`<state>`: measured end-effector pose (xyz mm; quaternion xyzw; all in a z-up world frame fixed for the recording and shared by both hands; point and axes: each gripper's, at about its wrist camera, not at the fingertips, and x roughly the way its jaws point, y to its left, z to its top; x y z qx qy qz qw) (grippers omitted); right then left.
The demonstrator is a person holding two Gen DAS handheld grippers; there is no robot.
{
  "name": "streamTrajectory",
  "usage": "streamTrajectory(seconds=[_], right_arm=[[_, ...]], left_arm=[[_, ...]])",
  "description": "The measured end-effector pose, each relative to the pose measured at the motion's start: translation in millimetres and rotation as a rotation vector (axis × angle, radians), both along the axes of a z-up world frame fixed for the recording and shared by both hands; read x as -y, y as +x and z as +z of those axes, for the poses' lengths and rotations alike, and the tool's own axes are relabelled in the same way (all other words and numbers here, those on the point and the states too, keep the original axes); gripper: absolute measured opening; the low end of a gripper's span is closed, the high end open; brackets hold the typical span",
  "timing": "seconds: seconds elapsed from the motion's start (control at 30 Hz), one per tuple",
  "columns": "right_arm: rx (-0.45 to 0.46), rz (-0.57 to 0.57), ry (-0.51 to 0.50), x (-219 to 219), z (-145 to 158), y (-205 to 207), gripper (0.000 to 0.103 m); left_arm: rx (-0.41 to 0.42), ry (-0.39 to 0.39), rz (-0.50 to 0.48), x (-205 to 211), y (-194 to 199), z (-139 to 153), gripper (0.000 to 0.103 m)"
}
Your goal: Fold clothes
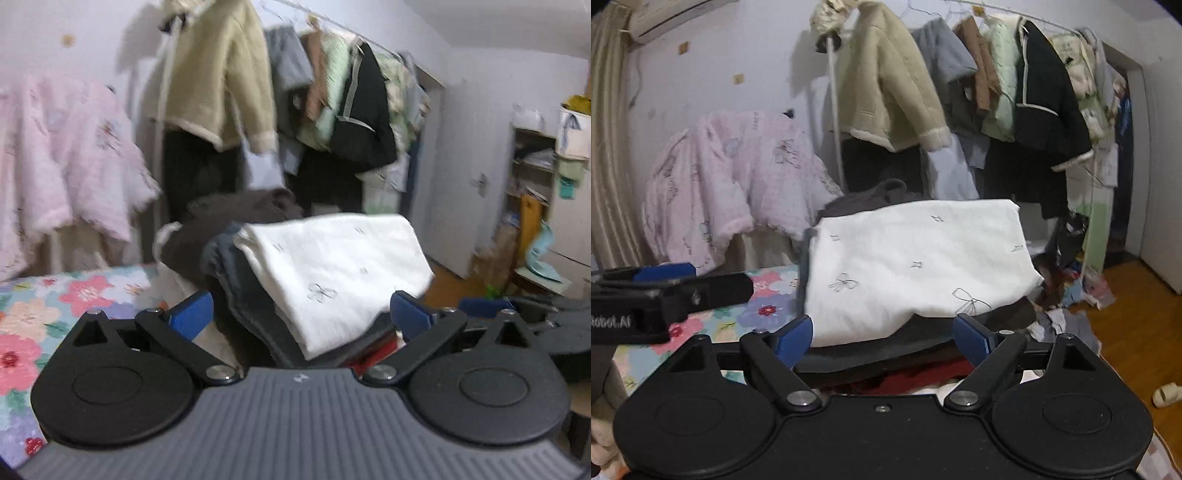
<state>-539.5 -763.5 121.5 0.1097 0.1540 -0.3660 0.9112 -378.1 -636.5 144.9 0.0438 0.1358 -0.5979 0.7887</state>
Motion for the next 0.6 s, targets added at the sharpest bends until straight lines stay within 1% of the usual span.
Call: streamTrajectory(seconds=[0.1, 0.13, 0.17, 0.23, 0.3, 0.37, 0.4, 0.47, 0.5, 0.57, 0.6], right_arm=[[0.001, -0.005, 0.009, -8, -1, -7, 0.088], [-0.002, -0.017, 0.005, -11, -1, -9, 0.088], [-0.006, -0.029, 0.0, -13, 0, -10, 0.088], [-0.032, -0.048, -0.014, -19, 1, -10, 0.088], [-0.059, -0.06, -0.028, -23, 1, -9, 0.089], [-0.106, -0.073, -0.036, -23, -1, -6, 0.089], [-0.126, -0.086, -0.042, -22, -2, -6, 0.089], [-0.162, -0.111, -0.053, -21, -4, -5, 0.089], [-0.155, -0.115, -0.055, -19, -4, -8, 0.089], [-0.127, -0.102, -0.033, -16, -5, -13, 0.089], [-0.123, -0.097, -0.016, -13, -5, -15, 0.089]], left_arm=[[0.043, -0.01, 0.113, -12, -15, -1, 0.103], [0.063, -0.011, 0.124, -13, -20, -2, 0.103], [0.068, -0.003, 0.116, -14, -20, -3, 0.103], [0.041, 0.021, 0.114, -12, -21, -4, 0.103], [0.034, 0.05, 0.103, -7, -24, -5, 0.103], [0.031, 0.091, 0.085, 1, -26, -7, 0.103], [0.017, 0.117, 0.077, 6, -26, -8, 0.103], [-0.037, 0.16, 0.058, 16, -22, -10, 0.103], [-0.07, 0.164, 0.043, 19, -19, -11, 0.103], [-0.067, 0.156, 0.041, 22, -22, -14, 0.103], [-0.048, 0.151, 0.048, 23, -24, -15, 0.103]])
